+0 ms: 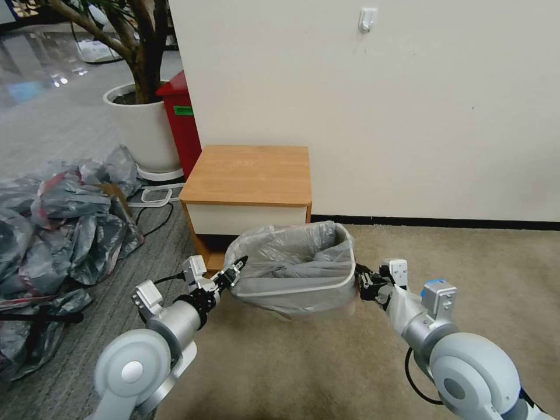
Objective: Pick up the garbage bag from the table and place it over the trash can.
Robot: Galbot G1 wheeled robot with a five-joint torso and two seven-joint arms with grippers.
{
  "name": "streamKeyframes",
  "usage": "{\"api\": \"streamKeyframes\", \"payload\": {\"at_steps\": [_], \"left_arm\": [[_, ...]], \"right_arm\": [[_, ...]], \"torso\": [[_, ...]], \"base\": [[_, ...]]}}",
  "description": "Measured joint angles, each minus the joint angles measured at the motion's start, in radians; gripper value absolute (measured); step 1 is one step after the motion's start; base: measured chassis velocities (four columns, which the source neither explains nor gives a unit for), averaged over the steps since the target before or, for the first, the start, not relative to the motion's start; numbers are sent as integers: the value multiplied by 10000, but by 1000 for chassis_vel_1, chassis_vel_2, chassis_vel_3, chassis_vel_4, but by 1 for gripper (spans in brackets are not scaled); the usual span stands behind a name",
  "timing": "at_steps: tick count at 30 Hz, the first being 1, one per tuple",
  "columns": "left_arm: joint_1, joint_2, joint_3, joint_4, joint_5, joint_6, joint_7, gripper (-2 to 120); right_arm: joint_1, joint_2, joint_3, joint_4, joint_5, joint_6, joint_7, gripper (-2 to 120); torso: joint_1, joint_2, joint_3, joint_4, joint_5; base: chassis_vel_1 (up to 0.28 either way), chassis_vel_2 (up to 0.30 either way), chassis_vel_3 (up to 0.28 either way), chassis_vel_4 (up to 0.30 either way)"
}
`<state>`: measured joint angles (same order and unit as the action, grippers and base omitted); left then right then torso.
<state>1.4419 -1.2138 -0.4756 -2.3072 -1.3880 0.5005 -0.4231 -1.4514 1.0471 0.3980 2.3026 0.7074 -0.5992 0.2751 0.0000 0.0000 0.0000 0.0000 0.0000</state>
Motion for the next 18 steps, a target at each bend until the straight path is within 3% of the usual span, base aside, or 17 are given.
{"api": "streamKeyframes", "payload": {"at_steps": [8, 10, 12, 18], "left_arm": [[122, -14, -18, -13, -7, 6, 18, 7], [121, -11, -44, 50, 94, 6, 28, 7], [120, -9, -46, 69, 132, 6, 30, 7], [73, 113, -35, 378, 1066, -79, 34, 6]], "right_arm": [[-156, 47, 59, 31, -86, 6, 24, 7], [-422, 102, 118, 241, -121, 109, 275, 19], [-457, 108, 124, 275, -95, 145, 328, 19], [-771, 157, 256, 799, 633, 846, 812, 46]], "torso": [[0, 0, 0, 1, 0], [0, 0, 0, 0, 0], [0, 0, 0, 0, 0], [0, 0, 0, 0, -1]], "base": [[0, 0, 0, 0], [0, 0, 0, 0], [0, 0, 0, 0], [0, 0, 0, 0]]}}
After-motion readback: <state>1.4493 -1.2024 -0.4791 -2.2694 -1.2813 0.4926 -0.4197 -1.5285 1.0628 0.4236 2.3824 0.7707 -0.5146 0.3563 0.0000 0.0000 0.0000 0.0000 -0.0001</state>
